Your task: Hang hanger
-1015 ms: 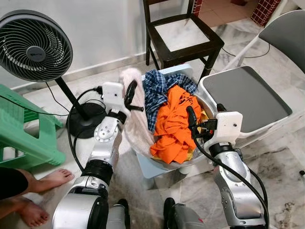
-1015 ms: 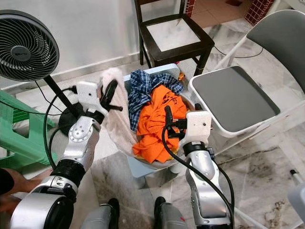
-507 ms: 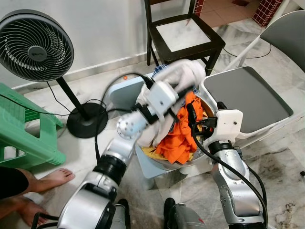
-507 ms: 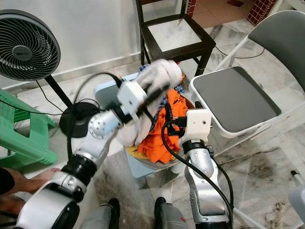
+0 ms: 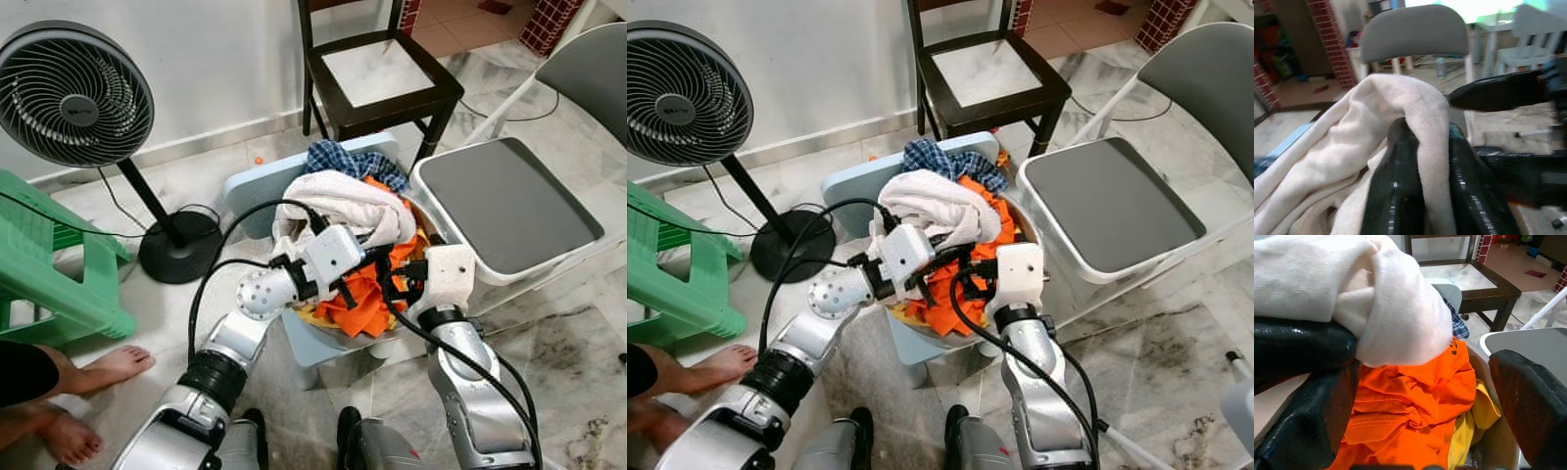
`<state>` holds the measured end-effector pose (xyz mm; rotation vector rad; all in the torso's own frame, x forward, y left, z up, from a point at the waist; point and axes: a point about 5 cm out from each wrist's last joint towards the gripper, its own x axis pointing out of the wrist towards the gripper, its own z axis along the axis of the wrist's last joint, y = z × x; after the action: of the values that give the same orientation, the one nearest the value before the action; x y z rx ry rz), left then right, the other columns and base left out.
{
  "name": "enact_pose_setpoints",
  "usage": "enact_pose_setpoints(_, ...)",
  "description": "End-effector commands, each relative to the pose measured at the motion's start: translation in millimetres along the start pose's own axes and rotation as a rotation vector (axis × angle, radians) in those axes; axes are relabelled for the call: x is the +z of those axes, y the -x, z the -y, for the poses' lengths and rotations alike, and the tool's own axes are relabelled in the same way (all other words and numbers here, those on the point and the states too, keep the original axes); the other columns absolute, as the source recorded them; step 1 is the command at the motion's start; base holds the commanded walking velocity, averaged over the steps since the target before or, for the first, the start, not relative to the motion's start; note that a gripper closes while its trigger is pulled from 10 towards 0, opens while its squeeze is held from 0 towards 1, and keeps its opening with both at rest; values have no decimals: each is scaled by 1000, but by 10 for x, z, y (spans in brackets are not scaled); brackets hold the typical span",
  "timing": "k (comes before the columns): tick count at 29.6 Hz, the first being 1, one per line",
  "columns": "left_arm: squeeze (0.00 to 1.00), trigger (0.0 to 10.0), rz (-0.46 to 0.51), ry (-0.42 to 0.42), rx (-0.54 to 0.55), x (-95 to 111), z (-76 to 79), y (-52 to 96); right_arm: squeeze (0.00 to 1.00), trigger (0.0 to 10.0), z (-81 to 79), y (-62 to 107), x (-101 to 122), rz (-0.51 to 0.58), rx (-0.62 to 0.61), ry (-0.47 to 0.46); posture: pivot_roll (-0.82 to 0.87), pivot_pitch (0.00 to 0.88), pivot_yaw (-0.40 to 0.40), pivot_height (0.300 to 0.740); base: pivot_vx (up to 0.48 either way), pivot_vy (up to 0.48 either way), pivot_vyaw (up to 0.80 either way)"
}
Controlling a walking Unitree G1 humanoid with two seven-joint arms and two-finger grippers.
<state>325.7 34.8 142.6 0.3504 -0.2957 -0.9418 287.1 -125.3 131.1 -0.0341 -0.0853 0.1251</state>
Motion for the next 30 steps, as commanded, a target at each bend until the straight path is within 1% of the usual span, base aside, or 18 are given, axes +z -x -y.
enact_pose_setpoints(1,1000,10000,-186,52,100,-366,-27,284,0,10000,25,-37,200,100,-17,-8,93,266,-5,740,0,0,0)
enact_pose_setpoints(3,1000,10000,-186,52,100,-366,-27,284,0,10000,25,-37,200,100,-17,-8,93,266,-5,740,0,0,0)
enact_pose_setpoints(4,1000,10000,-192,49,129,-374,-57,310,0,10000,23,-36,199,99,-16,-7,93,266,-5,740,0,0,0)
enact_pose_setpoints(5,1000,10000,-197,36,172,-380,-106,351,0,10000,21,-35,196,98,-15,-6,96,268,-5,740,0,0,0)
enact_pose_setpoints(7,1000,10000,-187,7,352,-356,-297,479,0,10000,23,-34,197,101,-18,9,98,271,-4,740,0,0,0)
enact_pose_setpoints(8,1000,10000,-187,7,352,-356,-297,479,0,10000,23,-34,197,101,-18,9,98,271,-4,740,0,0,0)
enact_pose_setpoints(11,1000,10000,-178,0,496,-339,-434,630,0,10000,52,-32,196,103,-35,21,103,274,-5,740,0,0,0)
enact_pose_setpoints(14,1000,10000,-194,36,527,-390,-450,732,0,10000,80,-33,197,103,-45,25,106,276,-6,740,0,0,0)
enact_pose_setpoints(15,1000,10000,-220,59,527,-440,-437,779,0,10000,96,-34,198,104,-49,26,107,278,-10,740,0,0,0)
enact_pose_setpoints(17,1000,10000,-220,59,527,-440,-437,779,0,10000,96,-34,198,104,-49,26,107,278,-10,740,0,0,0)
enact_pose_setpoints(19,1000,10000,-287,44,510,-506,-414,890,0,10000,119,-37,225,111,-50,32,106,282,-12,740,0,0,0)
enact_pose_setpoints(21,1000,10000,-318,43,544,-530,-444,963,0,10000,125,-36,227,112,-51,34,106,286,-14,740,0,0,0)
enact_pose_setpoints(25,1000,10000,-323,49,562,-535,-465,995,0,10000,130,-36,226,112,-52,35,108,288,-14,740,0,0,0)
enact_pose_setpoints(26,1000,10000,-336,54,578,-553,-483,1034,0,10000,133,-35,224,111,-52,35,108,288,-14,740,0,0,0)
enact_pose_setpoints(27,1000,10000,-371,90,604,-616,-491,1083,0,10000,126,-35,217,109,-50,35,114,291,-17,740,0,0,0)
enact_pose_setpoints(28,1000,10000,-371,90,604,-616,-491,1083,0,10000,126,-35,217,109,-50,35,114,291,-17,740,0,0,0)
enact_pose_setpoints(29,1000,10000,-410,132,626,-685,-487,1120,0,10000,113,-37,215,108,-45,34,115,292,-18,740,0,0,0)
enact_pose_setpoints(30,1000,10000,-410,132,626,-685,-487,1120,0,10000,113,-37,215,108,-45,34,115,292,-18,740,0,0,0)
